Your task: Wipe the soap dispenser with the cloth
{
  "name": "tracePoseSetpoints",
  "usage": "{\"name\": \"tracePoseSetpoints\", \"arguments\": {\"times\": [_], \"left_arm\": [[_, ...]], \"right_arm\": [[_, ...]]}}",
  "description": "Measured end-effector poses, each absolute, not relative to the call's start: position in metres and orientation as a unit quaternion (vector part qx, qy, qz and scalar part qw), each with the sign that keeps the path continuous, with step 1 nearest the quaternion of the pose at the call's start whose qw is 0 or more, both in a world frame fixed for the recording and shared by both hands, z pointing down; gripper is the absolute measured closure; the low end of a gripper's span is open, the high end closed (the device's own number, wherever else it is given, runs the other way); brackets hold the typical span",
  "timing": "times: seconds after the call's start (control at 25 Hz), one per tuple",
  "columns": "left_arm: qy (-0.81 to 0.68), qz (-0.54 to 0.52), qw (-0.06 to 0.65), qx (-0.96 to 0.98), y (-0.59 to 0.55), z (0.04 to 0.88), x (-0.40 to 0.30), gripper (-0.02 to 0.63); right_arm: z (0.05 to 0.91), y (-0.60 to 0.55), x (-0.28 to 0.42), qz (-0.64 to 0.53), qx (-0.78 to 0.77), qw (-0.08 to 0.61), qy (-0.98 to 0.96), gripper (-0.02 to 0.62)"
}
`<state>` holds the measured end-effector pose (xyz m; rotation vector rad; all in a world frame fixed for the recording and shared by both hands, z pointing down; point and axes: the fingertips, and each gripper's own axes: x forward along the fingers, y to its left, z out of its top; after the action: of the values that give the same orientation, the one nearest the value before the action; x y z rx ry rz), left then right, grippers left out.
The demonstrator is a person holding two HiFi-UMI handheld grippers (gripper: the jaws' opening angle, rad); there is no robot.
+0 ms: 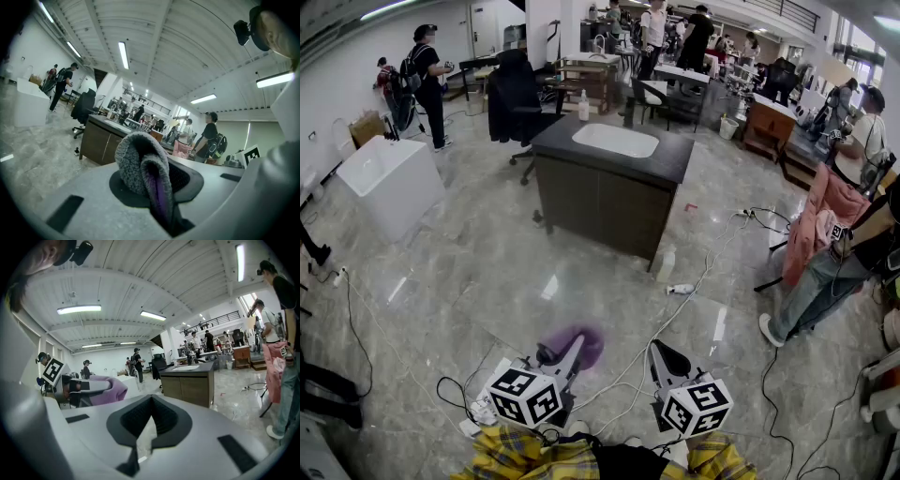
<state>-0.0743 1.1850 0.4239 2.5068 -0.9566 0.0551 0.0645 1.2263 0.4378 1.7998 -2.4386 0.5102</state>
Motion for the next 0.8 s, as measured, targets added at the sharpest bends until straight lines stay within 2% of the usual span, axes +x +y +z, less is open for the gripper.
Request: {"name": "tracePoseSetpoints", "arguments": {"times": [0.2,0.52,0.8], "left_arm": [[-0.353,0.017,0.23,0.907,1.168,0.425,-0.102,0.548],[-0.385,0.012,0.243,0.89,1.146,0.425,-0.179,0.548],[-0.367,0.022,0.251,0.895,1.132,0.429,-0.212,0.548]], "right_arm": [[0.437,1.206,0.045,0.184,0.582,0.008,-0.792,0.592],[0.438,1.172,-0.016,0.196,0.563,0.009,-0.803,0.591],[0.44,1.155,-0.06,0.193,0.547,0.039,-0.814,0.592]]}}
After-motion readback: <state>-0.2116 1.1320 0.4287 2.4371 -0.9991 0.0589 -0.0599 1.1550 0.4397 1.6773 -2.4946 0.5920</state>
